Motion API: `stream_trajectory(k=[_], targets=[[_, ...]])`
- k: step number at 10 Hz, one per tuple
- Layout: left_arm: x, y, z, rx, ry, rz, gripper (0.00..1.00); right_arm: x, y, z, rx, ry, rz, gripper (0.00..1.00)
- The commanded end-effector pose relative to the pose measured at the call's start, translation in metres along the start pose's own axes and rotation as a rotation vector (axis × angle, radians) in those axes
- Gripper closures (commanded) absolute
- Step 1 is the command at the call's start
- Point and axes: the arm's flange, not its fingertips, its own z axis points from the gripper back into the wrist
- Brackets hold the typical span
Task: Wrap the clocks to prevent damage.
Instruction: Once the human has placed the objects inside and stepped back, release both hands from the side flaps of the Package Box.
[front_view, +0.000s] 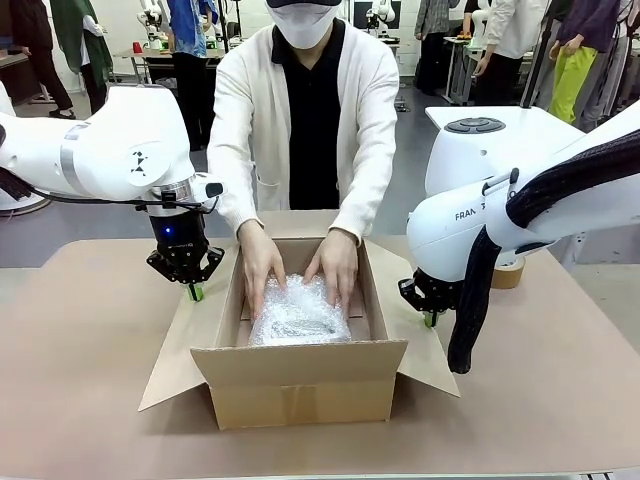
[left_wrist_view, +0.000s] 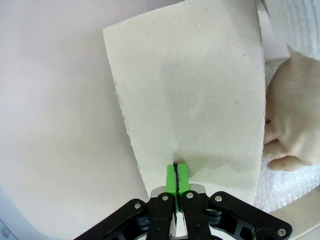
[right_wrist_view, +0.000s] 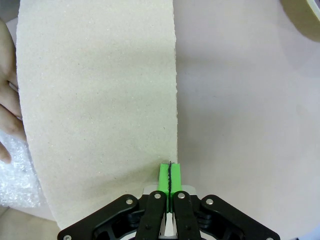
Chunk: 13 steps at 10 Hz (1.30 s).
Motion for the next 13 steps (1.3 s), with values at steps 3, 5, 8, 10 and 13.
stream_trajectory(k=[3,5,8,10,13], targets=[[-0.001,-0.001,0.0,0.012,-0.004,0.004,1.0,-0.001,-0.001,0.0,-0.003,0.004,-0.001,0.99],[-0.001,-0.001,0.0,0.012,-0.004,0.004,1.0,-0.001,-0.001,0.0,-0.003,0.004,-0.001,0.99],[-0.013,0.007,0.016,0.124,-0.16,-0.133,1.0,0.0,0.0,0.0,0.0,0.0,0.0,0.99],[-0.036,0.016,0.063,0.22,-0.289,-0.555,1.0,-0.009,-0.005,0.055,-0.135,-0.027,0.314,0.99],[-0.082,0.053,0.133,0.171,-0.289,-0.767,1.0,-0.046,-0.038,0.145,-0.214,0.014,0.82,0.99]])
